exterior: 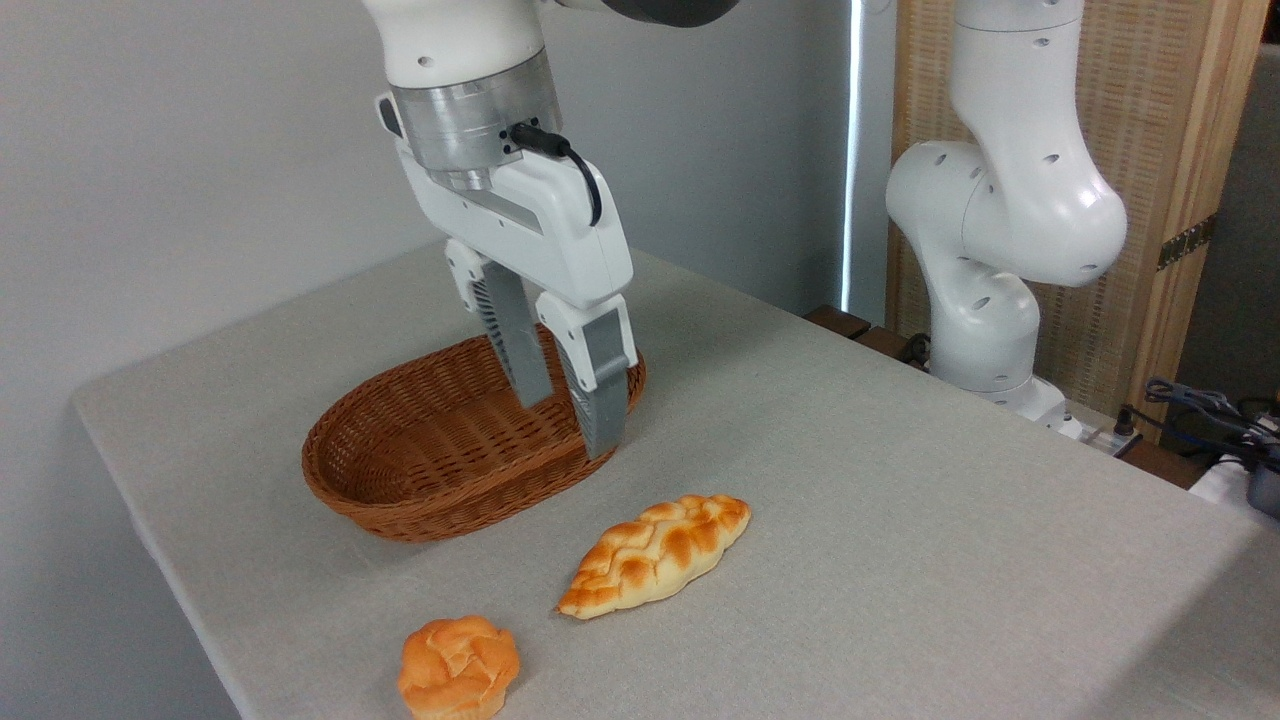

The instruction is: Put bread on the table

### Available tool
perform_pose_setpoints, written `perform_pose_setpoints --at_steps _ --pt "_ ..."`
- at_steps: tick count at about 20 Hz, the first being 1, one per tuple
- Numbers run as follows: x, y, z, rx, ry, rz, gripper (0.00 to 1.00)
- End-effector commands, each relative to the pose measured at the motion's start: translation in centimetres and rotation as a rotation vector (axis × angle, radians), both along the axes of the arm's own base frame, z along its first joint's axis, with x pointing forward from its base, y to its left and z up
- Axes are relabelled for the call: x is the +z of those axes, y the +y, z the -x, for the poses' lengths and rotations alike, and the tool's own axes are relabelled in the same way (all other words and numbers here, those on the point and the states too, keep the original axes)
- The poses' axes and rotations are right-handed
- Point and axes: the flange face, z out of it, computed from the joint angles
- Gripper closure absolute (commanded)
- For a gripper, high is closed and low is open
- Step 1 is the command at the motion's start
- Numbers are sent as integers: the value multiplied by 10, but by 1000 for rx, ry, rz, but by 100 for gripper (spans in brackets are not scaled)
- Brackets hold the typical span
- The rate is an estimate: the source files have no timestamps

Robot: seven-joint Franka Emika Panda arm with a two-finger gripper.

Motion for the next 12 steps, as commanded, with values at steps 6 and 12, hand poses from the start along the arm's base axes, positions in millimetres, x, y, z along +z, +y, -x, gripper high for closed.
perform_pose_setpoints --at_steps 6,12 --pt "35 -66 1 -2 -60 49 0" --pt "31 -58 9 2 -74 45 0"
